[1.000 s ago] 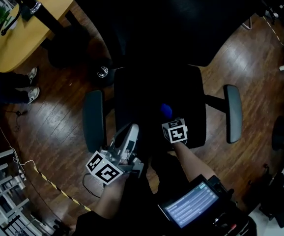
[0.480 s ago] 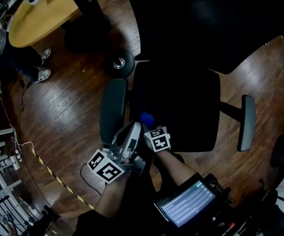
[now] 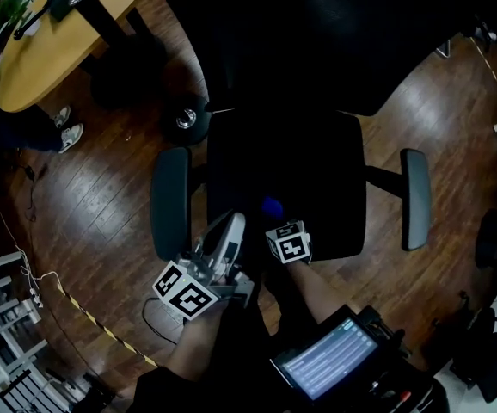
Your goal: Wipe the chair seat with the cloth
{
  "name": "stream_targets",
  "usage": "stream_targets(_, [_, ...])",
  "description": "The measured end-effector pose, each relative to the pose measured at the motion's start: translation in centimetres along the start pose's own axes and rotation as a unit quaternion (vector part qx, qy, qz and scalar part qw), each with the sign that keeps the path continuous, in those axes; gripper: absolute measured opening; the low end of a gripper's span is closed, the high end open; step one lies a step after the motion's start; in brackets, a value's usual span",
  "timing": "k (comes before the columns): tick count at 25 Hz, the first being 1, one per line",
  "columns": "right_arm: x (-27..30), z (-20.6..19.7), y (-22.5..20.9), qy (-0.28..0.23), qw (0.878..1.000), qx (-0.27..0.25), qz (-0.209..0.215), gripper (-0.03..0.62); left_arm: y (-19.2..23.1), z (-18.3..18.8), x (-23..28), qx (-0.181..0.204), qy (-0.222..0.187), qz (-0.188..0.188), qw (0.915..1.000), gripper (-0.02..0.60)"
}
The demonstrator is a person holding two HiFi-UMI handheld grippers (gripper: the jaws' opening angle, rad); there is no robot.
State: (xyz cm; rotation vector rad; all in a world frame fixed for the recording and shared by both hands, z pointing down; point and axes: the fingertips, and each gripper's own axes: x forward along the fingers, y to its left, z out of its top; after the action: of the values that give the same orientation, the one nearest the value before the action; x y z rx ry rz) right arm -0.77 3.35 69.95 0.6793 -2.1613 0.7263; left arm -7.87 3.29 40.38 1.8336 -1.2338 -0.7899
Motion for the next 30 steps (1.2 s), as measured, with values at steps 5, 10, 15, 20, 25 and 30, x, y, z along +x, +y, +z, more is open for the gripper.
stream_targets(5, [-4.0, -1.9, -8.5, 0.004, 0.996, 0.022, -0.090, 0.049, -1.1, -2.4, 3.0, -0.008, 0.042, -0.033, 0.9986, -0.006])
stream_targets(10, [-8.1, -3.6, -14.6, 0.000, 0.989, 0.050, -0.136, 0.049, -2.3, -5.0, 5.7, -0.015, 0.068, -0.051, 0.9962, -0.006])
stream_targets(15, [-10.8, -4.7, -17.6, 0.000, 0.985, 0.059, -0.160, 0.049, -3.2, -6.3, 6.7, -0.014, 0.086, -0.058, 0.9945, -0.006])
stream_targets(20, [-11.3, -5.1, -18.1, -0.006, 0.983, 0.079, -0.163, 0.049, -3.3, -6.1, 6.4, -0.010, 0.082, -0.051, 0.9953, -0.006])
stream_targets(25, [-13.0, -1.9, -16.4, -0.064, 0.981, 0.148, -0.108, 0.049, -4.0, -3.7, 5.4, 0.001, 0.072, -0.034, 0.9968, -0.006])
stream_targets(30, [-20.7, 8.1, -8.6, -0.167, 0.977, 0.130, -0.017, 0.049, -8.3, -0.4, 4.3, 0.023, 0.065, -0.029, 0.9972, -0.006])
